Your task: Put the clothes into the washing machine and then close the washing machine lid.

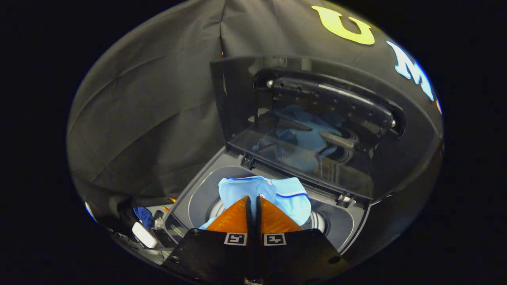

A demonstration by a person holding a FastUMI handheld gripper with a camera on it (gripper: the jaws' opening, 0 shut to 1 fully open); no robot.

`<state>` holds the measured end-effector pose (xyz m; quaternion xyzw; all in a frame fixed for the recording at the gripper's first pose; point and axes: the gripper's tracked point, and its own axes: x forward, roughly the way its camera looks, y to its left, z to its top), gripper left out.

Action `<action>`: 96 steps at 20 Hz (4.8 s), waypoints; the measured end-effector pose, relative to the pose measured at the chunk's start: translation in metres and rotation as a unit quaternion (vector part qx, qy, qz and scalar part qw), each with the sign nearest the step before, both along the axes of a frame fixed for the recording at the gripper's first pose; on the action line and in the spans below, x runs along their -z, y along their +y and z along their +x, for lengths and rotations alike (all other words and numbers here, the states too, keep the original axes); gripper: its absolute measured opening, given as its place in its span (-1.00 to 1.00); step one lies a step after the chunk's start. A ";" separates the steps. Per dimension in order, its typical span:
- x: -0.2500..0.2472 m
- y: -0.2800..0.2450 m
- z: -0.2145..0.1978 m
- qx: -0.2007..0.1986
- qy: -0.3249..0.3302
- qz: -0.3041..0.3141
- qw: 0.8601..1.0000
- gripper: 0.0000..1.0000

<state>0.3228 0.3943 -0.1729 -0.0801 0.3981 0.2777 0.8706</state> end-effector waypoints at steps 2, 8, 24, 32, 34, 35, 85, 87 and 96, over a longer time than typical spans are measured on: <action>0.014 -0.004 0.002 0.010 0.006 -0.012 1.000 -0.96; 0.051 -0.019 -0.003 0.048 0.046 -0.035 0.997 -0.96; 0.092 -0.039 -0.023 0.103 0.123 -0.053 0.986 -0.34; 0.070 -0.043 -0.022 0.094 0.096 -0.046 0.990 0.93; 0.057 -0.045 -0.020 0.093 0.086 -0.040 0.991 0.93; 0.052 -0.046 -0.020 0.094 0.084 -0.037 0.991 0.93; -0.164 -0.033 0.177 0.196 -0.054 0.090 0.975 0.93; -0.158 -0.032 0.176 0.195 -0.043 0.084 0.976 0.93; -0.146 -0.027 0.166 0.188 -0.013 0.092 0.978 0.93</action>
